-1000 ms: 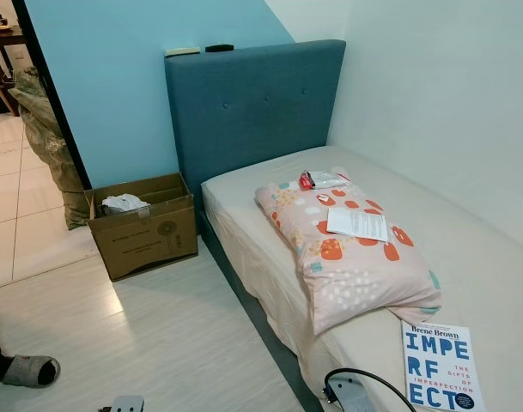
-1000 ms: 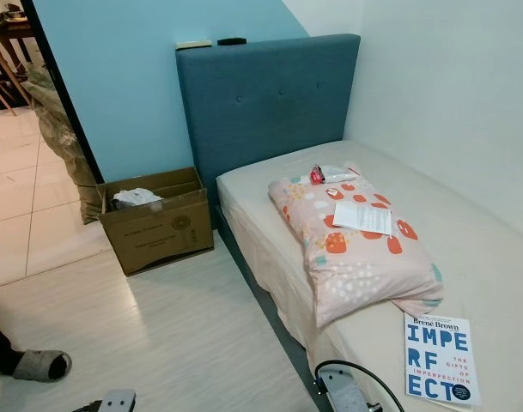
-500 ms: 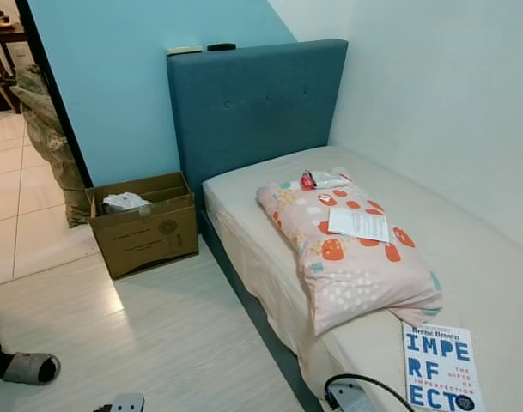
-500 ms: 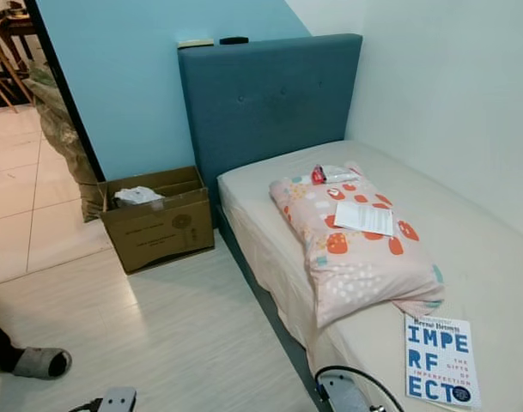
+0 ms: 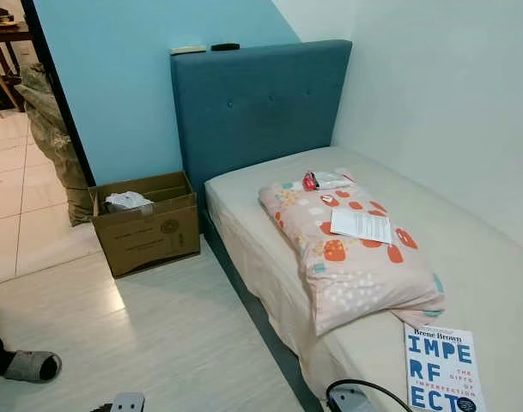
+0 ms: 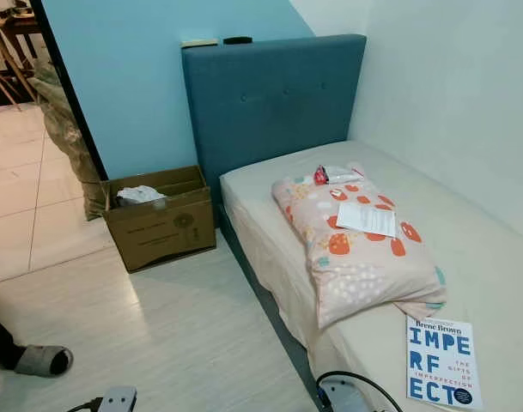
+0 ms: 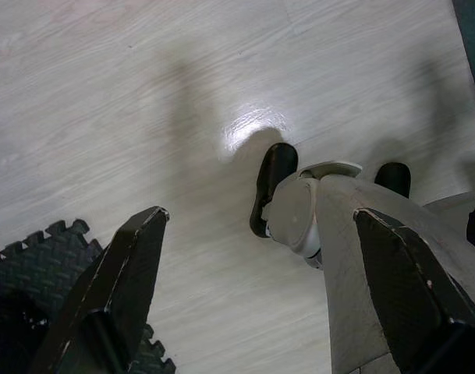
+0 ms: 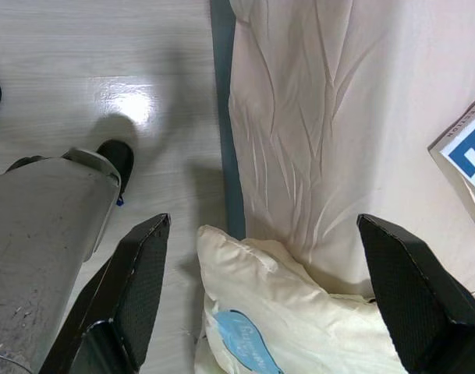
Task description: Clean up the room
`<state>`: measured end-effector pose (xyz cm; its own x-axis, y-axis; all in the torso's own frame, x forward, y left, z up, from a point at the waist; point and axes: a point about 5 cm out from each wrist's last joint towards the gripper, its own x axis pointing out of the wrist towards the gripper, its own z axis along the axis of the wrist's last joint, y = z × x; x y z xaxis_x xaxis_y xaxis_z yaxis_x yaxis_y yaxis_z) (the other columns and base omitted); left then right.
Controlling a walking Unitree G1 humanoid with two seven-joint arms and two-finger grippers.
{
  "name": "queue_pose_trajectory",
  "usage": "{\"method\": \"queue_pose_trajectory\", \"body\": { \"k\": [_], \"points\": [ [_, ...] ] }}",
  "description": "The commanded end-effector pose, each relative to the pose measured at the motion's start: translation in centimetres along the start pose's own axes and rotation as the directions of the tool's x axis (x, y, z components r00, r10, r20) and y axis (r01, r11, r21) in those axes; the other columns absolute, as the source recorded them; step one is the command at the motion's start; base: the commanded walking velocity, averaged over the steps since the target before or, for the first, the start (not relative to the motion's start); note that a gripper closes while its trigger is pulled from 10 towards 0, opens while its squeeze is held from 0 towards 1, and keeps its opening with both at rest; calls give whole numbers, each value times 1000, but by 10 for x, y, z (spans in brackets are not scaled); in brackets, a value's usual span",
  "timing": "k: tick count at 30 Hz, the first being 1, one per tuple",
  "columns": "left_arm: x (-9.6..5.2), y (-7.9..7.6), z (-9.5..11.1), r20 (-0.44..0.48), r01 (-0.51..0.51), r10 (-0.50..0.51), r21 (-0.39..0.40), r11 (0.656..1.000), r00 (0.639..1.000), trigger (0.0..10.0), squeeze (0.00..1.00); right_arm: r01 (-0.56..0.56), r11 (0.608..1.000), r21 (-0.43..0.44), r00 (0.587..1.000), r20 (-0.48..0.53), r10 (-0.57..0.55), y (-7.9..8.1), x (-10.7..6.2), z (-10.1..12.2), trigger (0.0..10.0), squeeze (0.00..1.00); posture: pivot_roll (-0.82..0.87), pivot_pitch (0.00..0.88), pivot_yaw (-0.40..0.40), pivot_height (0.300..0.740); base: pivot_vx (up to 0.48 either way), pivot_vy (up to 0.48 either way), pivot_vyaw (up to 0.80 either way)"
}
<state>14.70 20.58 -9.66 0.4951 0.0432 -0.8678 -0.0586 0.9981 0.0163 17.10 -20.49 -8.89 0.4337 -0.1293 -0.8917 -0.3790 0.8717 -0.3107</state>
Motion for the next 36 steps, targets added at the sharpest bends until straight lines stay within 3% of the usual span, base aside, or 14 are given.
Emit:
{"method": "queue_pose_trajectory", "body": {
  "k": [1, 36],
  "points": [
    [0, 3, 0, -11, -6, 6, 6, 1000, 1000, 10000, 0, 8, 1000, -14, 1000, -7, -8, -2, 0, -2, 10000, 0, 58, 0, -66, 726, 0, 0, 0],
    [1, 4, 6, 10, -19, 19, -15, 1000, 1000, 10000, 0, 21, 999, 24, 1000, 21, -22, -4, 0, 7, 10000, 0, 63, 0, -79, 726, 0, 0, 0]
  ]
}}
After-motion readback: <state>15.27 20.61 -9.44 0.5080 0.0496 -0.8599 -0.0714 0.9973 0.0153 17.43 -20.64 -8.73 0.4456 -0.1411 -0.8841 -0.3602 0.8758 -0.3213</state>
